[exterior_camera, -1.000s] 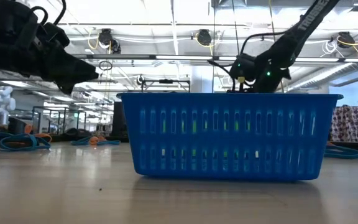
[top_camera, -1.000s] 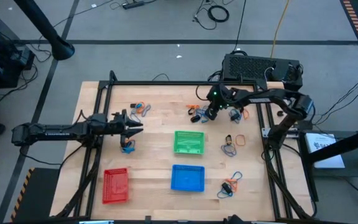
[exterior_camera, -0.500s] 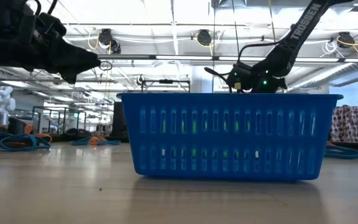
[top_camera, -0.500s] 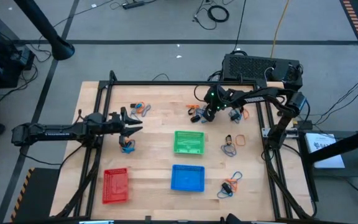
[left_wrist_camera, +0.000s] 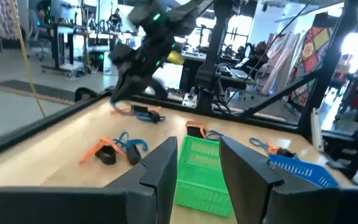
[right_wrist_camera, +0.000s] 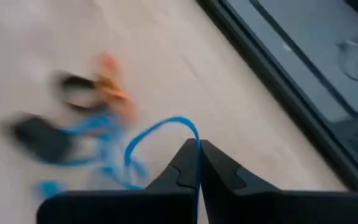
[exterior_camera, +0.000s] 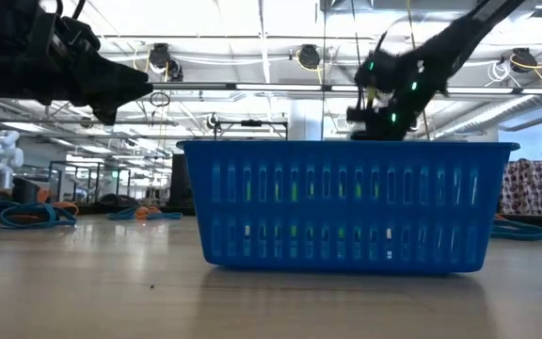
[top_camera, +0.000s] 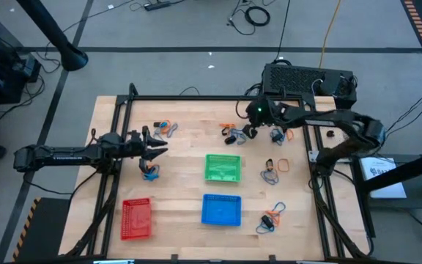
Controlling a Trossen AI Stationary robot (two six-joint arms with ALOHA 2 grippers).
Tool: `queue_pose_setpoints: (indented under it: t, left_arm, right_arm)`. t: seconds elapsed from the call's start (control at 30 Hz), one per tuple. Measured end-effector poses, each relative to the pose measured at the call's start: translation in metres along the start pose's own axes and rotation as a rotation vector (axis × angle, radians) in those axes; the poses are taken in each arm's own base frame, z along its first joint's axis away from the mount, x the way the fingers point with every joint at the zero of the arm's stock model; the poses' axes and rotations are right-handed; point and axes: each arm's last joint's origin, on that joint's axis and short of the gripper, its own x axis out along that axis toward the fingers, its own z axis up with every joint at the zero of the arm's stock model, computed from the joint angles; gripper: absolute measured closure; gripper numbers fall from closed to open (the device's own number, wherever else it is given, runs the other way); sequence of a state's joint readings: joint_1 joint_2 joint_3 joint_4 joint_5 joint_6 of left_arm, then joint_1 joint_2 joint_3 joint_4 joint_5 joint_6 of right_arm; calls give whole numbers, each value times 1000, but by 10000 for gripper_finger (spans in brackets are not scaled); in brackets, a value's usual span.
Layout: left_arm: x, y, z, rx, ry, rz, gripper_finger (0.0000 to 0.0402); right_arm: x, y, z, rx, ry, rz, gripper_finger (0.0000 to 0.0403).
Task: Sort rubber bands into baskets
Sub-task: Put the blue rubberband into the green bin
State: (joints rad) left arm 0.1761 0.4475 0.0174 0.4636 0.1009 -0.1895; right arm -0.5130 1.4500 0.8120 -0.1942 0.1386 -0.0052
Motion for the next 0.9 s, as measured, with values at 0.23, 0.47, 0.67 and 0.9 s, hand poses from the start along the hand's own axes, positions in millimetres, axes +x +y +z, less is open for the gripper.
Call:
queue_pose_setpoints:
  t: [0.23, 0.47, 0.67, 0.9]
  left_arm:
    - [2, -4, -8, -69, 63, -60, 275]
    - [3, -16, -7, -38, 46, -175, 275]
    - [5, -24, -7, -42, 64, -185, 275]
    - [15, -34, 0, 44, 83, -171, 275]
  right_arm:
    - [-36, 78, 3, 1, -99, 302, 402]
    - [-42, 146, -10, -38, -227, 258, 403]
    - [-32, 167, -21, 14, -195, 302, 403]
    - [-24, 171, -26, 18, -167, 297, 390]
